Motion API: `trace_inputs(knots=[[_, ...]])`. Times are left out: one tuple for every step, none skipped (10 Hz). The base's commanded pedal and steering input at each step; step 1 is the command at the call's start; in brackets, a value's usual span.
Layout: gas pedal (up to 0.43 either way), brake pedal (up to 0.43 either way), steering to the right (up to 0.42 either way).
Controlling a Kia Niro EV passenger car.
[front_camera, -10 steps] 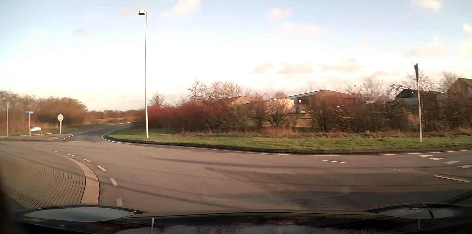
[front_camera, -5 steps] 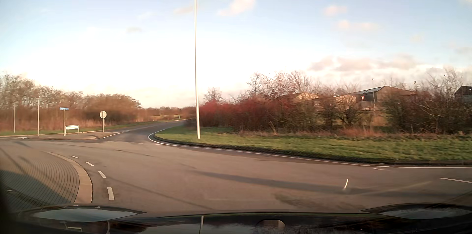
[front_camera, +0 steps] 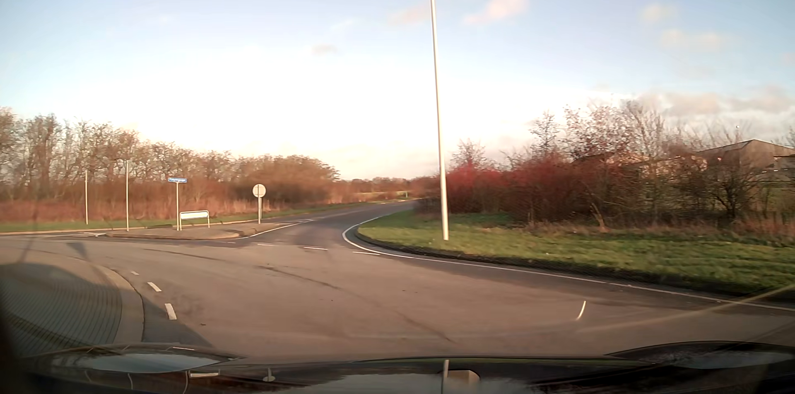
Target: Follow the waypoints while adhering to traffic rules and regulations
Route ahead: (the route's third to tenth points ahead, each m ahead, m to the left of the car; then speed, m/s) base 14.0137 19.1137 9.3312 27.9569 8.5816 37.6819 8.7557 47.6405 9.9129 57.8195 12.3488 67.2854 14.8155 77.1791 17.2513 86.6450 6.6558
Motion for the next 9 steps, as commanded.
trace_inputs(knots=[[0.130,0.000,-0.289],[0.130,0.000,-0.286],[0.130,0.000,-0.283],[0.130,0.000,-0.280],[0.118,0.000,-0.278],[0.118,0.000,-0.276],[0.118,0.000,-0.273],[0.118,0.000,-0.271],[0.118,0.000,-0.271]])
